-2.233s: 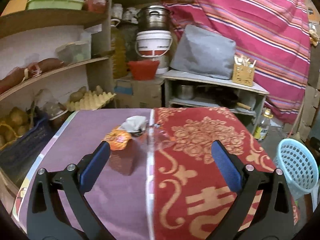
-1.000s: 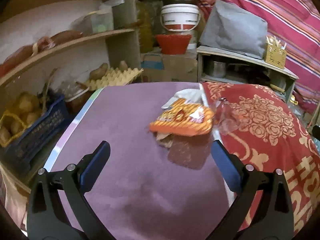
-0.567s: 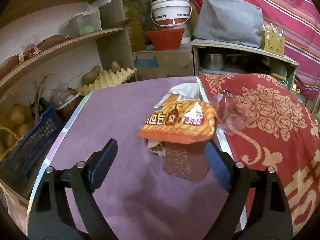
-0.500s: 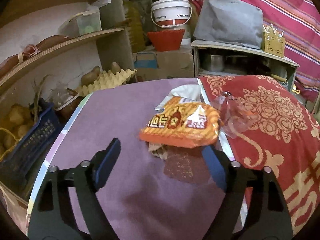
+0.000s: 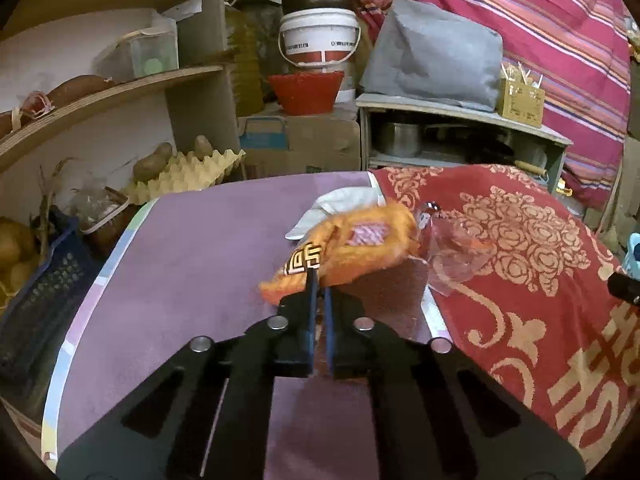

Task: Collect trash
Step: 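Grasp the orange snack wrapper with the left tool, then grasp the clear orange-printed plastic bag with the right tool while the left tool holds the wrapper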

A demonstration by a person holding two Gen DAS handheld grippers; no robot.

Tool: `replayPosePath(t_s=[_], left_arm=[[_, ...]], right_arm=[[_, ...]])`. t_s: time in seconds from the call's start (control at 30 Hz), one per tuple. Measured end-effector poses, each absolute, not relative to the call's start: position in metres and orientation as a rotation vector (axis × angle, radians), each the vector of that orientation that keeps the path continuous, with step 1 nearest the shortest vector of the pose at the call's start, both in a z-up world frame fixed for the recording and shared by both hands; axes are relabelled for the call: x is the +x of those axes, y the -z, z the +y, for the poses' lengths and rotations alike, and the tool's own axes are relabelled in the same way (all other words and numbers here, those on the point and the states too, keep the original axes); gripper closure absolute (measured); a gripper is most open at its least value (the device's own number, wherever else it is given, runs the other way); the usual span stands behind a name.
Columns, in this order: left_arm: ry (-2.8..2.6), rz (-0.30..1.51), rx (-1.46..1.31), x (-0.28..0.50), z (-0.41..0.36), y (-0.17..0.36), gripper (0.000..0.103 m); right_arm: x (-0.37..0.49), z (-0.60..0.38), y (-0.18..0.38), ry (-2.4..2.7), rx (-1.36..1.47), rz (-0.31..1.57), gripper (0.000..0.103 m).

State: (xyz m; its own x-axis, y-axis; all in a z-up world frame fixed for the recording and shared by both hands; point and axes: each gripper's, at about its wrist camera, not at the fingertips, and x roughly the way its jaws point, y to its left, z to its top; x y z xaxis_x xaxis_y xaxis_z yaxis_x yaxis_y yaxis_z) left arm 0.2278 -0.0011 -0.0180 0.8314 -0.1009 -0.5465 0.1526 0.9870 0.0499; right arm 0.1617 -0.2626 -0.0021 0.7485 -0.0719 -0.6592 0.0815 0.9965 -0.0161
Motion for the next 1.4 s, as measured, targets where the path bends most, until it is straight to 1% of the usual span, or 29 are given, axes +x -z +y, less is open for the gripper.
replayPosePath(t_s=[0.3,0.43,0.67,0.8,0.83,0.87,0.97,1.03,1.07,1.13,1.2,1.23,1.27,1.3,1.4], left_arm=[[0.095,0.519,0.067,0.22,0.023,0.0,0.103],[0.066,0.503,0.051,0.217,0.041,-0.006,0.103],[-0.001,0.529,0.019,0.223,0.08,0.001,0.103],[-0.015,0.527,0.026,0.224,0.089,0.001,0.103],[-0.017,0.529,0.027,0.225,0.09,0.001,0.103],[-0.018,0.533,0.026,0.226,0.091,0.002,0.103],[-0.017,0.542,0.032,0.226,0.091,0.004,0.103],[-0.018,0.546,0.047,0.227,0.088,0.005,0.103],[-0.018,0.546,0.052,0.227,0.088,0.006,0.103],[-0.019,0.547,0.058,0.227,0.087,0.007,0.103],[-0.023,0.553,0.061,0.229,0.086,0.008,0.103],[-0.025,0.555,0.061,0.229,0.086,0.008,0.103],[-0.03,0.557,0.062,0.229,0.086,0.008,0.103],[-0.031,0.558,0.061,0.229,0.086,0.007,0.103],[-0.034,0.553,0.047,0.227,0.087,0.003,0.103]], right_arm=[[0.165,-0.239,-0.007,0.023,-0.004,0.673,0.005],[0.181,-0.222,-0.009,0.018,-0.048,0.668,0.005],[0.218,-0.188,-0.005,-0.006,-0.099,0.699,0.005],[0.245,-0.169,-0.002,-0.023,-0.14,0.73,0.006],[0.25,-0.165,0.0,-0.027,-0.155,0.738,0.008],[0.255,-0.162,0.003,-0.031,-0.17,0.746,0.016],[0.269,-0.154,0.011,-0.039,-0.196,0.767,0.024],[0.277,-0.149,0.017,-0.053,-0.224,0.771,0.036],[0.279,-0.147,0.019,-0.059,-0.237,0.772,0.046],[0.284,-0.143,0.025,-0.085,-0.255,0.785,0.057],[0.286,-0.139,0.032,-0.107,-0.262,0.805,0.077],[0.287,-0.14,0.035,-0.108,-0.253,0.814,0.081],[0.287,-0.141,0.036,-0.106,-0.239,0.814,0.088],[0.286,-0.144,0.035,-0.104,-0.222,0.81,0.09],[0.28,-0.156,0.028,-0.095,-0.178,0.787,0.091]])
